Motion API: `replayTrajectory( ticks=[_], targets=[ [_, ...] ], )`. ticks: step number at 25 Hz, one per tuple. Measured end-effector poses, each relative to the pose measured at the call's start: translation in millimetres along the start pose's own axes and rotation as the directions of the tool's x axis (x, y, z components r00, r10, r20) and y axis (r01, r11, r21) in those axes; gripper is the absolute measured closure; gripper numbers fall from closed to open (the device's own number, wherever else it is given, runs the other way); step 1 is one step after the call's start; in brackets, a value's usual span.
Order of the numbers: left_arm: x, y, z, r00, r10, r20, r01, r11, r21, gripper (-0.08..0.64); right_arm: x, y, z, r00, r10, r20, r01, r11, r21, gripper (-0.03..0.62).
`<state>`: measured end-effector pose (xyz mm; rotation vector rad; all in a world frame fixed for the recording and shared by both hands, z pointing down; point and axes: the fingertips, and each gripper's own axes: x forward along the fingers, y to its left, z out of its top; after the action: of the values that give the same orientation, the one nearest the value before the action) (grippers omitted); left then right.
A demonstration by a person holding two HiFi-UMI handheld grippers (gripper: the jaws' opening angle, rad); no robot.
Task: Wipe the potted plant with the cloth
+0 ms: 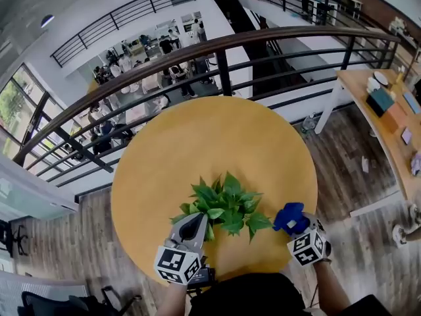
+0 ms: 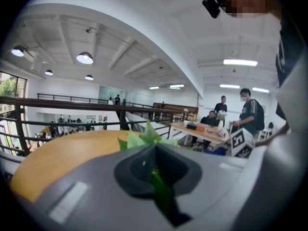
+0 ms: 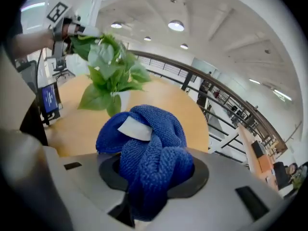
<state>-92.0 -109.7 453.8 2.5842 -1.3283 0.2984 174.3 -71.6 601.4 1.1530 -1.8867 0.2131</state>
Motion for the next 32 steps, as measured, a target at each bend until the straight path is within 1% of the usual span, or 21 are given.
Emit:
replayTrajectory(
  ticks=[2, 3, 5, 6, 7, 8, 9, 11, 13, 14, 15, 17, 20, 22, 23, 25, 27, 28, 29, 30, 32],
  targets=[
    [-2, -1, 0, 1.000, -0.001, 0.002, 0.001, 1.000, -0.001, 0.559, -35, -18, 36, 0.989, -0.021, 0.149, 0.014, 0.999, 0.051, 0.436],
    [-2, -2, 1, 1.000, -0.003, 0.003, 0.003, 1.000, -0.001, 0.559, -56, -22, 60, 0.970, -0.021, 0.241, 0.005, 0.998, 0.069, 0.435],
    [-4, -4, 1, 1.000, -0.007, 0.003, 0.007, 1.000, 0.000, 0.560, -97, -18, 107, 0.912, 0.006, 0.410, -0.041, 0.996, 0.076, 0.436],
    [-4, -4, 2, 1.000, -0.007, 0.002, 0.007, 1.000, 0.001, 0.560, -110, -10, 126, 0.884, 0.034, 0.466, -0.073, 0.995, 0.064, 0.436],
    [-4, -3, 2, 1.000, -0.007, 0.002, 0.007, 1.000, 0.002, 0.560, -116, 0, 139, 0.865, 0.068, 0.497, -0.103, 0.994, 0.044, 0.436],
    [-3, -3, 1, 1.000, -0.008, 0.002, 0.008, 1.000, 0.003, 0.560, -113, 11, 143, 0.859, 0.100, 0.503, -0.127, 0.992, 0.020, 0.436],
    [-2, -4, 1, 1.000, -0.011, 0.001, 0.011, 1.000, 0.003, 0.559, -103, 21, 138, 0.866, 0.123, 0.484, -0.140, 0.990, 0.000, 0.436],
    [-1, -4, 0, 1.000, -0.015, -0.001, 0.015, 1.000, 0.003, 0.560, -72, 32, 109, 0.913, 0.137, 0.384, -0.143, 0.990, -0.012, 0.436],
    [-1, -3, 0, 1.000, -0.016, -0.003, 0.016, 1.000, 0.005, 0.560, -43, 32, 71, 0.959, 0.119, 0.259, -0.125, 0.992, 0.008, 0.436],
    [-1, -2, 0, 1.000, -0.016, -0.004, 0.016, 1.000, 0.007, 0.560, -34, 29, 55, 0.974, 0.103, 0.204, -0.109, 0.994, 0.018, 0.436],
    [-1, -1, 1, 1.000, -0.015, -0.004, 0.015, 1.000, 0.008, 0.560, -27, 24, 42, 0.984, 0.084, 0.157, -0.088, 0.996, 0.018, 0.436],
    [0, -2, 1, 1.000, -0.014, -0.005, 0.014, 1.000, 0.008, 0.560, -24, 12, 27, 0.994, 0.044, 0.098, -0.044, 0.999, -0.006, 0.436],
    [1, -6, 3, 1.000, -0.017, -0.001, 0.017, 1.000, 0.007, 0.558, -39, -11, 32, 0.994, -0.024, 0.109, 0.028, 0.999, -0.039, 0.436],
    [0, -6, 2, 1.000, -0.018, 0.000, 0.018, 1.000, 0.007, 0.560, -59, -25, 55, 0.982, -0.069, 0.177, 0.078, 0.996, -0.042, 0.436],
    [-1, -6, 2, 1.000, -0.018, 0.000, 0.018, 1.000, 0.007, 0.560, -72, -29, 73, 0.969, -0.082, 0.233, 0.091, 0.995, -0.030, 0.436],
    [-3, -4, 2, 1.000, -0.018, 0.001, 0.018, 1.000, 0.008, 0.560, -100, -29, 112, 0.928, -0.068, 0.367, 0.067, 0.998, 0.015, 0.436],
    [-4, -4, 3, 1.000, -0.016, 0.001, 0.016, 1.000, 0.010, 0.560, -121, -17, 143, 0.877, -0.008, 0.481, -0.019, 0.998, 0.051, 0.436],
    [-4, -5, 3, 1.000, -0.015, 0.001, 0.015, 1.000, 0.012, 0.558, -124, -7, 152, 0.860, 0.035, 0.509, -0.072, 0.996, 0.053, 0.436],
    [-3, -5, 3, 1.000, -0.015, 0.001, 0.015, 1.000, 0.012, 0.558, -121, 6, 155, 0.856, 0.079, 0.510, -0.115, 0.993, 0.038, 0.436],
    [-3, -6, 3, 1.000, -0.014, -0.001, 0.014, 1.000, 0.013, 0.558, -114, 19, 151, 0.866, 0.115, 0.487, -0.138, 0.990, 0.012, 0.436],
    [-3, -6, 3, 1.000, -0.012, -0.007, 0.012, 1.000, 0.012, 0.558, -92, 36, 131, 0.904, 0.134, 0.406, -0.131, 0.991, -0.035, 0.436]
  ],
)
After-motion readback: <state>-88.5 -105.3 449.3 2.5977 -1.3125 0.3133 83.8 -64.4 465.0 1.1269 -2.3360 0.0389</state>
